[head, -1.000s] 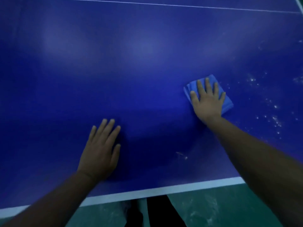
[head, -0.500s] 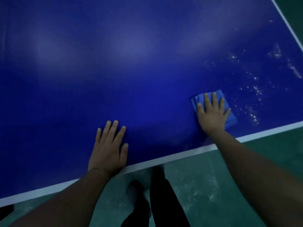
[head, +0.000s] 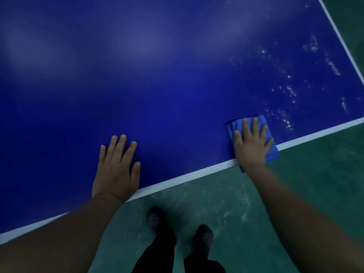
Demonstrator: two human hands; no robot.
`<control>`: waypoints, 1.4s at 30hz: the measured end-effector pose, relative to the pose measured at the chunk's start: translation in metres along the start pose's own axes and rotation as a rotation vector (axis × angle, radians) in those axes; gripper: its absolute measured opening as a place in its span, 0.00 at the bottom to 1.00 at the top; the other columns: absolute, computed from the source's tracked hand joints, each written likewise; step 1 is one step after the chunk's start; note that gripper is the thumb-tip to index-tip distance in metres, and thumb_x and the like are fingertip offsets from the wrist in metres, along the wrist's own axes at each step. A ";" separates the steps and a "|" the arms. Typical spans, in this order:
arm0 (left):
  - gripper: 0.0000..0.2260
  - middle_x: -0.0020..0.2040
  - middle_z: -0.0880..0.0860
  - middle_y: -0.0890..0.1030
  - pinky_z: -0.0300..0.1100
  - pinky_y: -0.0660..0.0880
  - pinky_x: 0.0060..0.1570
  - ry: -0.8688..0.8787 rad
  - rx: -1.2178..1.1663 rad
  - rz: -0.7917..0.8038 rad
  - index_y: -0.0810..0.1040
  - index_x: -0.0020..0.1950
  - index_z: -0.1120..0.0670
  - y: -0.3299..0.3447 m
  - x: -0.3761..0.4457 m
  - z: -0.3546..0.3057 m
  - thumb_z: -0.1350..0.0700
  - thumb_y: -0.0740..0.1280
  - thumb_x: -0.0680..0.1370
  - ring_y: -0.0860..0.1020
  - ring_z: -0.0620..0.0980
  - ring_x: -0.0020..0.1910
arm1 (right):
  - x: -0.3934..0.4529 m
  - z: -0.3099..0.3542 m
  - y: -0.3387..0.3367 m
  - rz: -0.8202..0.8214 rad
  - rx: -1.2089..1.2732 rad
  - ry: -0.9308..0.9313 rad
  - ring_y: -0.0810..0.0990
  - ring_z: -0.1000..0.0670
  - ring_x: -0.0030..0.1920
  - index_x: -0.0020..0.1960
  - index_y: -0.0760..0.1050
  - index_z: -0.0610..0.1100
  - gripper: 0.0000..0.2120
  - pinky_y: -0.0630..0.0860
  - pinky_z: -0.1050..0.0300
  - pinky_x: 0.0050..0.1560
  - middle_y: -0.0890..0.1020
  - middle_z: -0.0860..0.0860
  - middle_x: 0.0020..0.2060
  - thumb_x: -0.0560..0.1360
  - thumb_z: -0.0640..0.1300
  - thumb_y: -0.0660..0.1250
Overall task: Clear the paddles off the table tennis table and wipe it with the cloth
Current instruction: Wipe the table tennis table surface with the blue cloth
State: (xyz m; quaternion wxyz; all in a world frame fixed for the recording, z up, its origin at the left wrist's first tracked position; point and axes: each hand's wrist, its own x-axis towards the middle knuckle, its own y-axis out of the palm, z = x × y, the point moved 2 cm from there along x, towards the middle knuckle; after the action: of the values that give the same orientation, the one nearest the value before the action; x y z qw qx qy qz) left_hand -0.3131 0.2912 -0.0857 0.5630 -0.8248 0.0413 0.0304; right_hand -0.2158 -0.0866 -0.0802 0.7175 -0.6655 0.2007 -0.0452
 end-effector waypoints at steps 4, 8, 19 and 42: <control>0.28 0.80 0.58 0.59 0.59 0.47 0.78 -0.003 0.008 -0.008 0.66 0.77 0.57 0.000 0.001 0.001 0.45 0.49 0.81 0.50 0.56 0.81 | -0.064 0.072 0.027 -0.015 -0.049 -0.473 0.51 0.39 0.80 0.80 0.57 0.55 0.28 0.46 0.31 0.75 0.55 0.50 0.81 0.82 0.61 0.50; 0.28 0.80 0.59 0.59 0.59 0.46 0.78 -0.006 0.012 -0.018 0.66 0.77 0.58 0.001 0.000 0.001 0.45 0.49 0.81 0.50 0.56 0.81 | -0.056 0.020 0.021 0.007 -0.111 -0.666 0.56 0.38 0.79 0.79 0.61 0.54 0.29 0.53 0.28 0.74 0.60 0.49 0.80 0.81 0.62 0.49; 0.28 0.81 0.58 0.58 0.58 0.45 0.78 -0.022 0.033 -0.021 0.65 0.78 0.57 0.000 0.001 0.002 0.46 0.48 0.82 0.50 0.56 0.81 | -0.079 0.089 0.032 -0.024 -0.034 -0.560 0.53 0.38 0.80 0.79 0.60 0.55 0.27 0.47 0.30 0.75 0.58 0.49 0.80 0.82 0.61 0.49; 0.28 0.81 0.58 0.57 0.58 0.45 0.79 -0.022 0.069 -0.001 0.64 0.78 0.56 0.003 0.002 -0.001 0.46 0.47 0.82 0.50 0.56 0.81 | 0.032 -0.013 -0.006 0.018 -0.100 -0.252 0.44 0.43 0.81 0.82 0.48 0.58 0.29 0.44 0.33 0.77 0.47 0.51 0.82 0.83 0.63 0.44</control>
State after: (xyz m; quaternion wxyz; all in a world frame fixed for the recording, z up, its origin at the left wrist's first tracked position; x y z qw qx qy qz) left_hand -0.3116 0.2892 -0.0886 0.5914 -0.8047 0.0358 0.0376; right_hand -0.1894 -0.1100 -0.0825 0.7033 -0.6991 0.1168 0.0554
